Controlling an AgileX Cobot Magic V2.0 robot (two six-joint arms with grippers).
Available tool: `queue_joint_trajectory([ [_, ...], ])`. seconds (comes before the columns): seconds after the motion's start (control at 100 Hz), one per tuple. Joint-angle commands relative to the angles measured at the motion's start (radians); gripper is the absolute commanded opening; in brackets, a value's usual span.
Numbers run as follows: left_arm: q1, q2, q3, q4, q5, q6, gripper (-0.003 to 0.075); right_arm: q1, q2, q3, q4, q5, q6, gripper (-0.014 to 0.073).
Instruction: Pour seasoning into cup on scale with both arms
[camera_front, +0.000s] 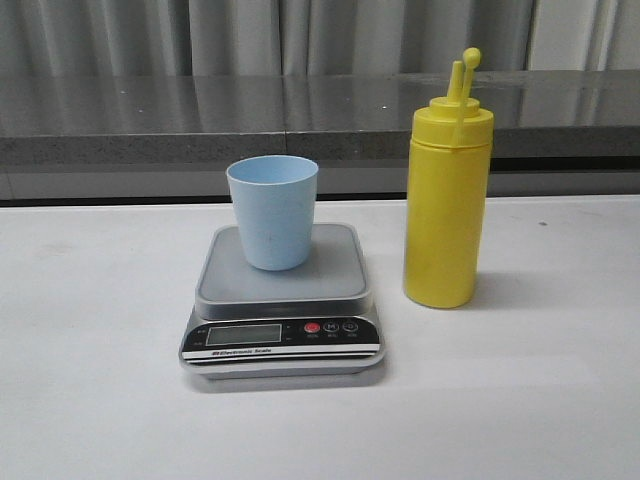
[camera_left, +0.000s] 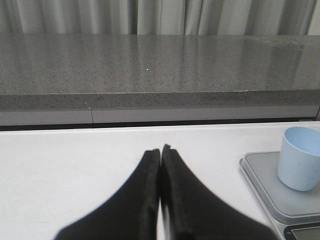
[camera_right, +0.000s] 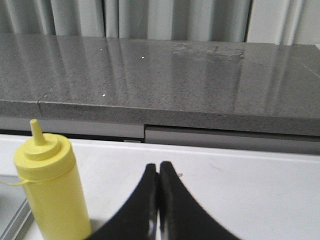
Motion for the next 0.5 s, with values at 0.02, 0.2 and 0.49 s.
queue_joint_trajectory([
  [0.02, 0.0, 0.01, -0.027, -0.013, -0.071, -0.008, -0.002, 0.045, 0.012, -0.039, -0.023, -0.087, 0.001, 0.0007],
  [0.2, 0.0, 0.01, -0.027, -0.013, -0.071, -0.008, -0.002, 0.137, 0.051, -0.038, -0.023, -0.089, 0.001, 0.037],
  [0.49, 0.0, 0.01, -0.027, -0.013, -0.071, -0.008, -0.002, 0.164, 0.235, -0.037, -0.028, -0.149, 0.002, 0.0638],
])
